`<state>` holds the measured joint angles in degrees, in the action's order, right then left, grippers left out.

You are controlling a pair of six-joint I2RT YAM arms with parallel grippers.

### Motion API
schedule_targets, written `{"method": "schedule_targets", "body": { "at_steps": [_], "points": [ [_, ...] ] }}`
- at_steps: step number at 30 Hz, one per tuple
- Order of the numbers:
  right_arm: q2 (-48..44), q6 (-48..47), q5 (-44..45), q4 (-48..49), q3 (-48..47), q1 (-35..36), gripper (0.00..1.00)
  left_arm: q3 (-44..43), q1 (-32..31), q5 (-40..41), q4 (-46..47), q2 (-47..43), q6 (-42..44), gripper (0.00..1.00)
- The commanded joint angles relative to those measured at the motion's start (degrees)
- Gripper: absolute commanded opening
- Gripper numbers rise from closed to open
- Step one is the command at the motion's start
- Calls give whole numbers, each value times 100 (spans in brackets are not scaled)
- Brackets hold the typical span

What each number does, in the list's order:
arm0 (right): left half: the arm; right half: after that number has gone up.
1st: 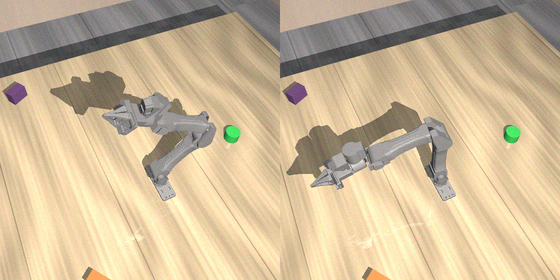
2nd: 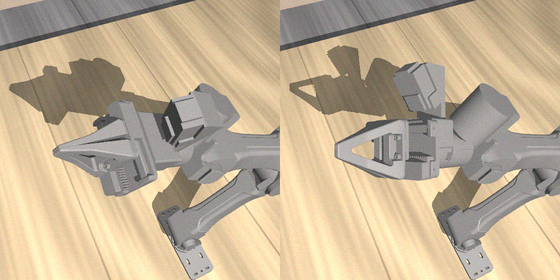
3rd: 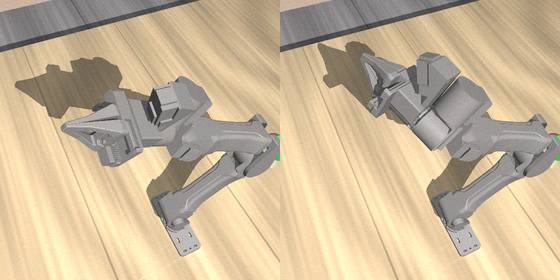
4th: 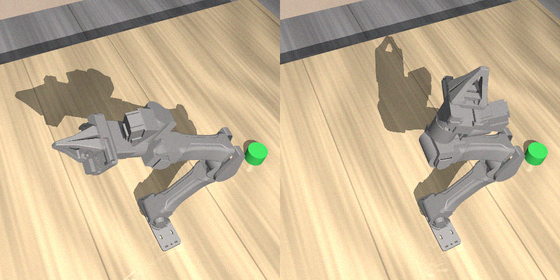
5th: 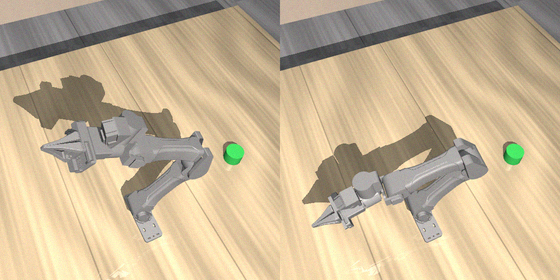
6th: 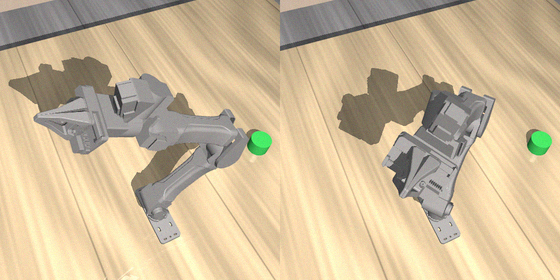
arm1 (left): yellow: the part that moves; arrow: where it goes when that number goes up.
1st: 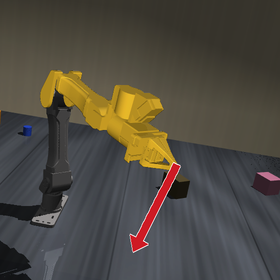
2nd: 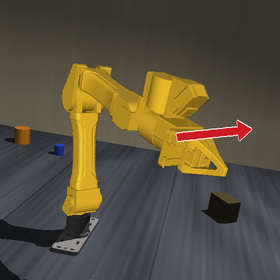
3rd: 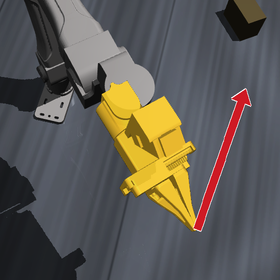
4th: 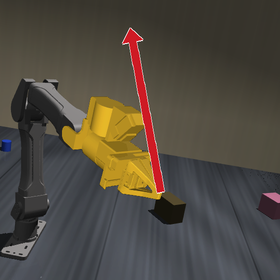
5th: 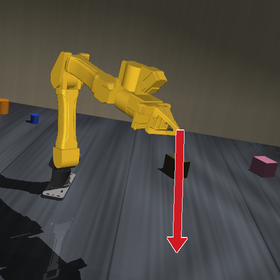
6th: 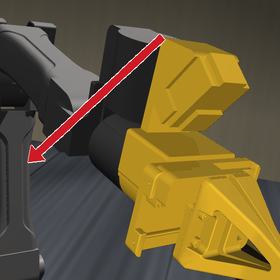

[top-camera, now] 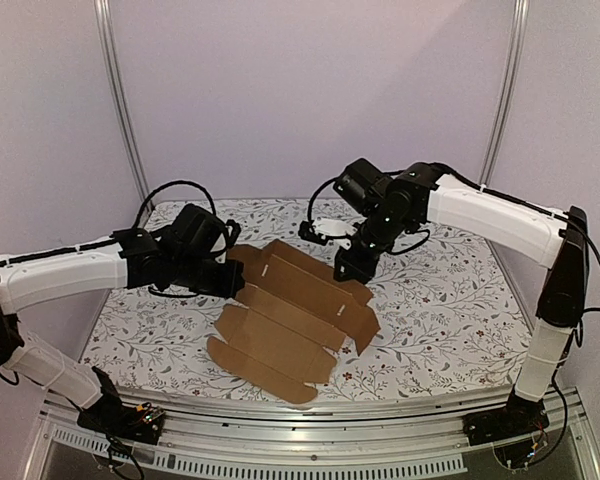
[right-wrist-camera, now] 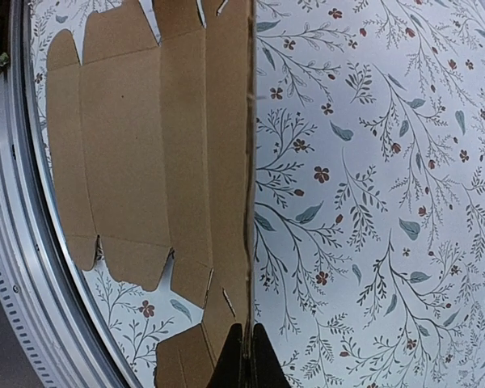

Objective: Fold the paper box

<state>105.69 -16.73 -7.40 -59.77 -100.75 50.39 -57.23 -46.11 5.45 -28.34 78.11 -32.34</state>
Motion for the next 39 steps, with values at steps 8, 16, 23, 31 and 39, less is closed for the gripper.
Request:
{"method": "schedule_targets", "body": {
  "at_steps": [8,16,23,31,39],
  "points": [
    [674,126,-658,-131,-334,-330,0,415,45,698,213,137,70,0],
    [1132,94,-615,-260,-549,-460,0,552,122,983,406,561,148,0],
    [1286,2,-630,-295,-551,-470,0,549,223,1105,601,1086,198,0],
    [1325,-10,-703,-298,-577,-471,0,524,286,1047,845,1583,184,0],
    [1375,33,-737,-274,-585,-473,0,585,287,762,985,1702,157,0]
  ]
}}
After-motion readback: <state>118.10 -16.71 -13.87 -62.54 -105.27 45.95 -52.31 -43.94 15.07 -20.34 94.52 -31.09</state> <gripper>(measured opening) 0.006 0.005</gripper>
